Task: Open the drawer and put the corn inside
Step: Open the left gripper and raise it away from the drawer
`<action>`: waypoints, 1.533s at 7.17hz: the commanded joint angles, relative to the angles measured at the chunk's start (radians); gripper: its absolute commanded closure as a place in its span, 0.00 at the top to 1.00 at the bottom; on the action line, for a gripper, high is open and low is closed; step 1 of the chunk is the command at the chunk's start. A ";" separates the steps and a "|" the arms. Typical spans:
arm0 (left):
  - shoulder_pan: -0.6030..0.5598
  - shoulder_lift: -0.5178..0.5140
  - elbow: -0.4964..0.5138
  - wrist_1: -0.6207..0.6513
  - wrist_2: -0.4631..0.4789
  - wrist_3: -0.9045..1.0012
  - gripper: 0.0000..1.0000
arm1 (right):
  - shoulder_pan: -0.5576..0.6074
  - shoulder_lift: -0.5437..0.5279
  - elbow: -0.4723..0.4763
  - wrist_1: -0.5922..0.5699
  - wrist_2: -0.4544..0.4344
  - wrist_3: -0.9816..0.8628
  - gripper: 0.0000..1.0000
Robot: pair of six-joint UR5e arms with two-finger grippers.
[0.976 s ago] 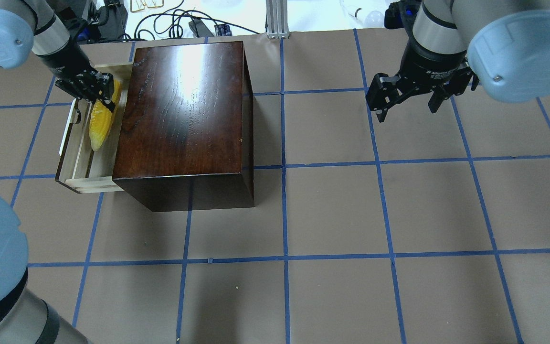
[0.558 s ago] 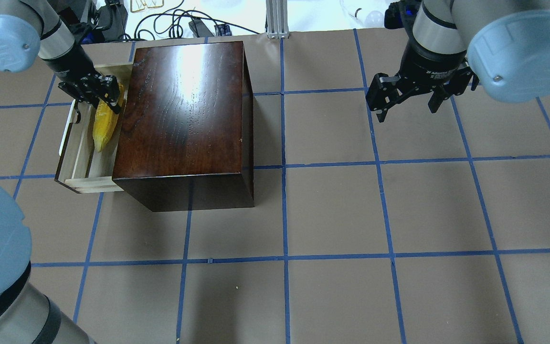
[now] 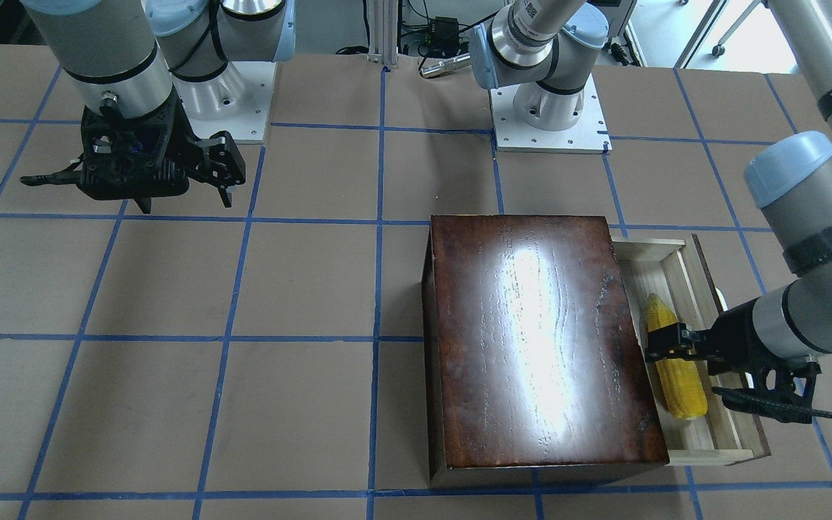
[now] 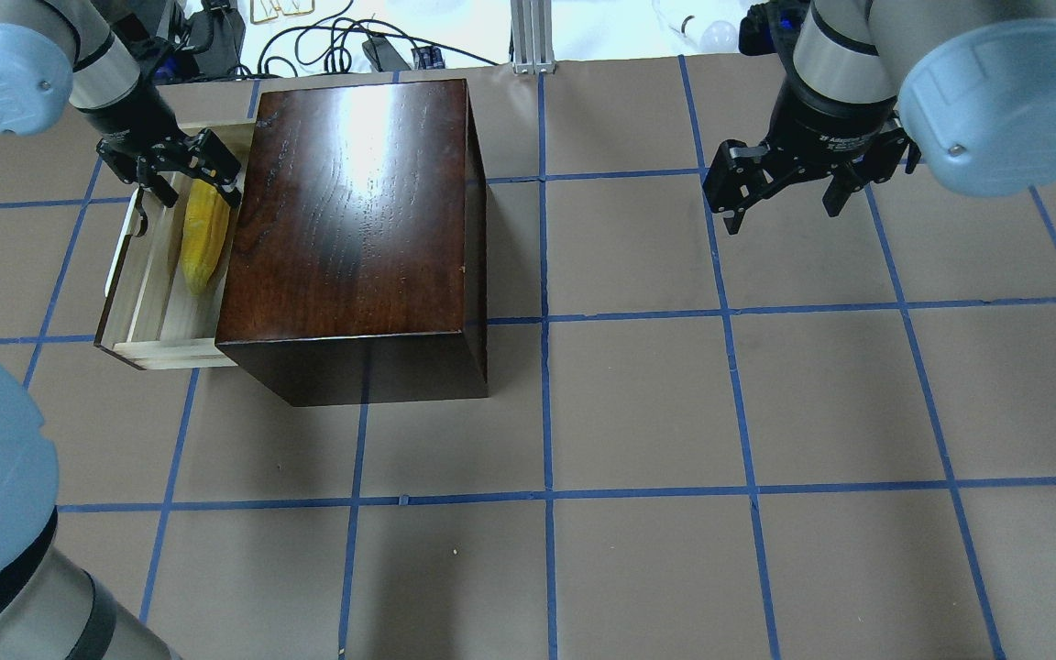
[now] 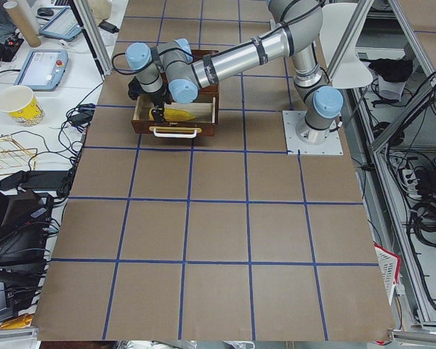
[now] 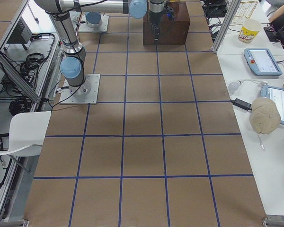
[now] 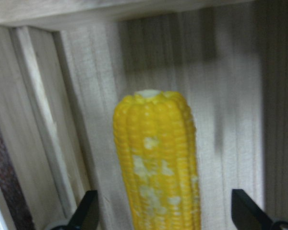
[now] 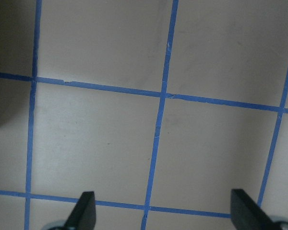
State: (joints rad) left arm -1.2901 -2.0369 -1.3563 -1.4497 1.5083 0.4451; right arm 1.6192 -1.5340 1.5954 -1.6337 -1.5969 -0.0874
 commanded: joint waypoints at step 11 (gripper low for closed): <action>-0.248 0.207 0.043 -0.166 0.021 -0.302 1.00 | 0.002 -0.001 0.000 0.000 0.000 0.000 1.00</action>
State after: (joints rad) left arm -1.4906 -1.8457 -1.2967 -1.6100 1.5349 0.2063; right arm 1.6210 -1.5346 1.5954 -1.6337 -1.5969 -0.0875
